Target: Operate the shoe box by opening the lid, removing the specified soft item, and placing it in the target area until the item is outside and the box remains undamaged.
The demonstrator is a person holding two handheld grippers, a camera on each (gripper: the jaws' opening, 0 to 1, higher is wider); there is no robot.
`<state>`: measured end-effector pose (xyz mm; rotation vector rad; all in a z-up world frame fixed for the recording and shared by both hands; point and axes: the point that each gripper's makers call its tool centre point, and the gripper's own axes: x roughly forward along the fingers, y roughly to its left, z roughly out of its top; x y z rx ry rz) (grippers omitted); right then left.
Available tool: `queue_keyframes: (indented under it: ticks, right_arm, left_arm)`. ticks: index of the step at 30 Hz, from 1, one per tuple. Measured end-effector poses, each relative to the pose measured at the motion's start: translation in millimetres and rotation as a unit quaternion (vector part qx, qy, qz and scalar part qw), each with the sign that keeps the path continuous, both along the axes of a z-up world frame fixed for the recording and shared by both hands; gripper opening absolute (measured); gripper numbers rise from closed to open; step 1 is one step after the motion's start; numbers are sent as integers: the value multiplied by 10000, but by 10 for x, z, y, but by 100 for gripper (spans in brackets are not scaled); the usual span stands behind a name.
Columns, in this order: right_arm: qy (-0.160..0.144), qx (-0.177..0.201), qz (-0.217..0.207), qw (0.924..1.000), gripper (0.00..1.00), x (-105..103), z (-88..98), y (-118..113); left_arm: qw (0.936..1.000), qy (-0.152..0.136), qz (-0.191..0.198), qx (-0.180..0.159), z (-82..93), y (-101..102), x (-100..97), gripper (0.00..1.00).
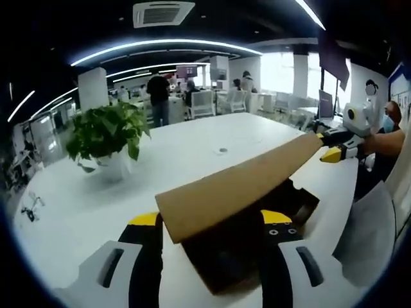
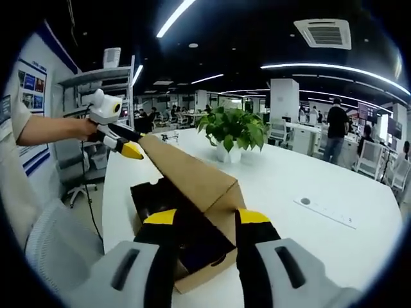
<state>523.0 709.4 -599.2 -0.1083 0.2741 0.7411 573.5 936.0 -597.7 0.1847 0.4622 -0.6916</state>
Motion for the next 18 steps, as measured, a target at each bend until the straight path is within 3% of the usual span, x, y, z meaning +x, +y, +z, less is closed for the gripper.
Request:
queue_keyframes:
  ticks: [18]
  right_arm:
    - [-158, -118, -93, 9998, 31, 376, 128, -71]
  left_arm:
    - [9997, -231, 27, -85, 107, -47, 411, 56]
